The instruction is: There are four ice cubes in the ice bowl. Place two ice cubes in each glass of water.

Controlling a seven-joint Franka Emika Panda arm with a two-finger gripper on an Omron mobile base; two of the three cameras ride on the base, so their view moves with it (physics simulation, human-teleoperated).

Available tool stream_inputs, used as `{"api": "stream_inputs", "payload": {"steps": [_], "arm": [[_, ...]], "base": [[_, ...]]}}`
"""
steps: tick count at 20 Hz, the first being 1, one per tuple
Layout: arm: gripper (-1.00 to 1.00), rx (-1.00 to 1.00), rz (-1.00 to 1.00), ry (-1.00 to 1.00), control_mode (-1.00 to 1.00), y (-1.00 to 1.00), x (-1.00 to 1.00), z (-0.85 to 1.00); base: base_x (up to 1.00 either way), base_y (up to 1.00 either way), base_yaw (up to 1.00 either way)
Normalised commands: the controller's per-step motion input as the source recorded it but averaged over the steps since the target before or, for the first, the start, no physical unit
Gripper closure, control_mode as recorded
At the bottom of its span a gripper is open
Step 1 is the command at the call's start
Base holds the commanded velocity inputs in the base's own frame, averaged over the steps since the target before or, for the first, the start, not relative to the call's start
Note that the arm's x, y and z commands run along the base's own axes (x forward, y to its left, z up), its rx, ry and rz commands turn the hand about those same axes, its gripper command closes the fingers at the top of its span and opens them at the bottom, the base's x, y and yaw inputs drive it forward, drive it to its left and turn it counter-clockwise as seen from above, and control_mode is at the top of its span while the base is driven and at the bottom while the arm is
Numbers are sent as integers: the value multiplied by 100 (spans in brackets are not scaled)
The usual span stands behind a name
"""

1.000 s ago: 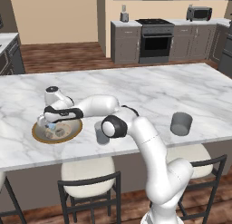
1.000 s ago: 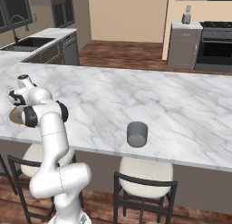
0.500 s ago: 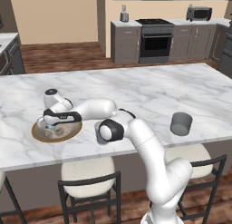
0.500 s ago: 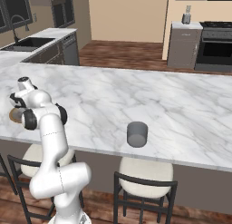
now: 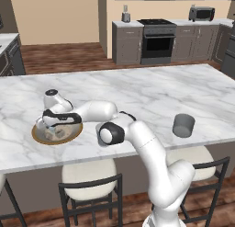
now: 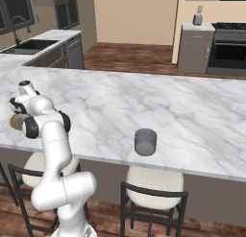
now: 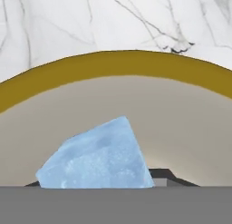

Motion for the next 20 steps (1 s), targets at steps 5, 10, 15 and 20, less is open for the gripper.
{"api": "stream_inputs", "payload": {"steps": [5,10,15,20], "arm": [[100,8,-15,-9,-100,-55,-38,0],[100,11,-18,-16,-100,-82,-55,2],[100,10,-23,-12,-100,-68,-66,46],[100,10,-11,-13,-100,-29,-58,94]], "base": [[0,0,0],[0,0,0],[0,0,0],[0,0,0]]}}
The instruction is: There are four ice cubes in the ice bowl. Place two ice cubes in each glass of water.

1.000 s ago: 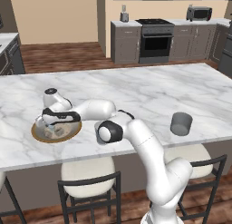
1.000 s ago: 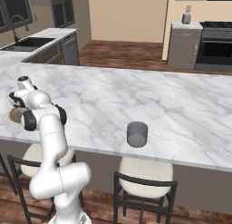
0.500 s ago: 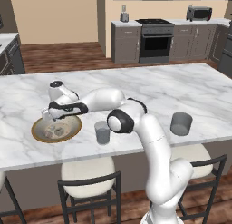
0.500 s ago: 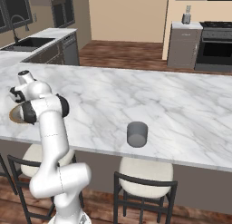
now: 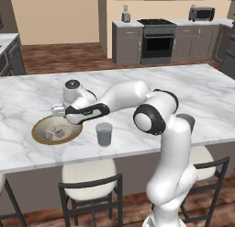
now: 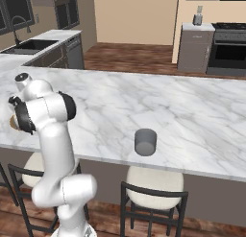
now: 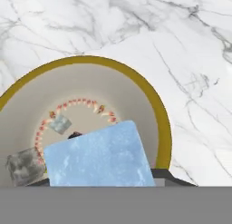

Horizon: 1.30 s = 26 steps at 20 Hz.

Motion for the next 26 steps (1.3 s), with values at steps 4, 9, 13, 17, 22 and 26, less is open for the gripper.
{"api": "stream_inputs", "payload": {"steps": [4,9,13,17,22,26], "arm": [[100,6,-2,3,-100,-52,-63,87],[100,0,-19,34,-100,-73,-58,73],[100,0,-21,37,-100,-79,-50,69],[100,0,-18,32,-100,-66,-34,51],[100,-1,-13,30,-100,-48,-15,12],[100,0,-2,13,-100,-18,-26,-4]], "base": [[0,0,0],[0,0,0],[0,0,0],[0,0,0],[0,0,0],[0,0,0]]}}
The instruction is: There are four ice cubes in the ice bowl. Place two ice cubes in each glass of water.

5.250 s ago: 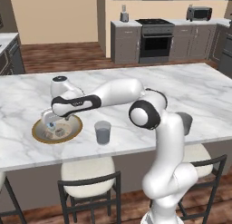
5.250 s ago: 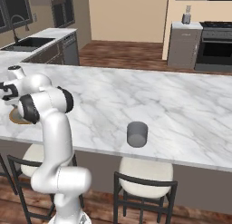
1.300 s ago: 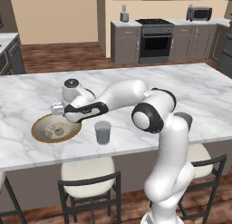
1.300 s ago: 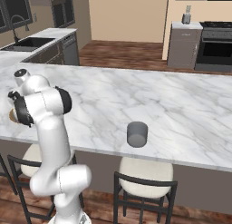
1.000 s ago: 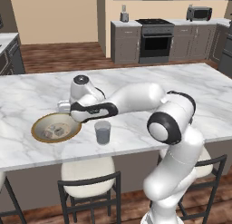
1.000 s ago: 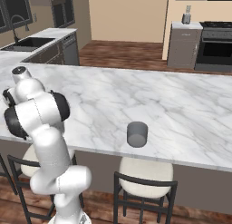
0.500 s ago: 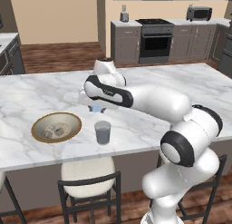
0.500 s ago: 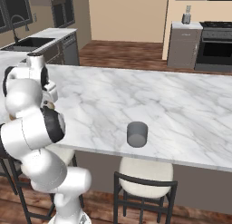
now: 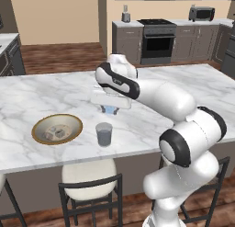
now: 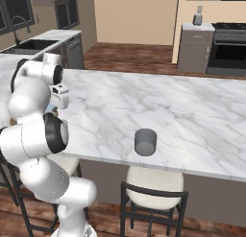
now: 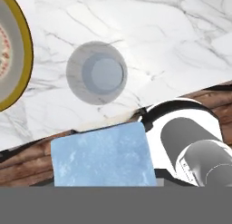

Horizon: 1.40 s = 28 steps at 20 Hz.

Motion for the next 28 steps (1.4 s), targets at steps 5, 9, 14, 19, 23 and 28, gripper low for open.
{"api": "stream_inputs", "payload": {"steps": [5,9,14,19,23,28], "arm": [[100,-1,0,-1,-100,15,-38,-18],[100,0,0,0,-100,-2,-40,-22],[100,0,0,2,-100,-45,-1,-17],[100,0,0,1,-100,-16,28,-4],[100,0,0,0,-100,14,45,-3],[100,0,0,4,-100,12,37,-12]], "base": [[0,0,0],[0,0,0],[0,0,0],[0,0,0],[0,0,0],[0,0,0]]}}
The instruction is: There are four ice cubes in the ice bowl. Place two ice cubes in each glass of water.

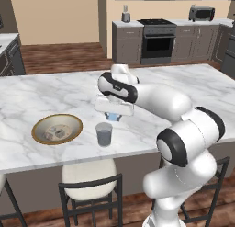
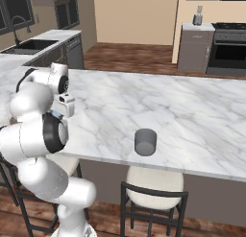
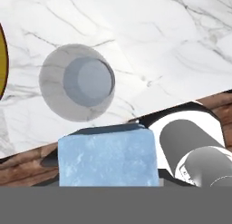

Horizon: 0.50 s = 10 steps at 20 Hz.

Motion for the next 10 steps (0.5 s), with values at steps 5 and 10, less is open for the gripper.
{"api": "stream_inputs", "payload": {"steps": [5,10], "arm": [[100,-1,0,4,-100,8,34,-27],[100,-3,0,2,-100,23,25,-25]], "base": [[0,0,0],[0,0,0]]}}
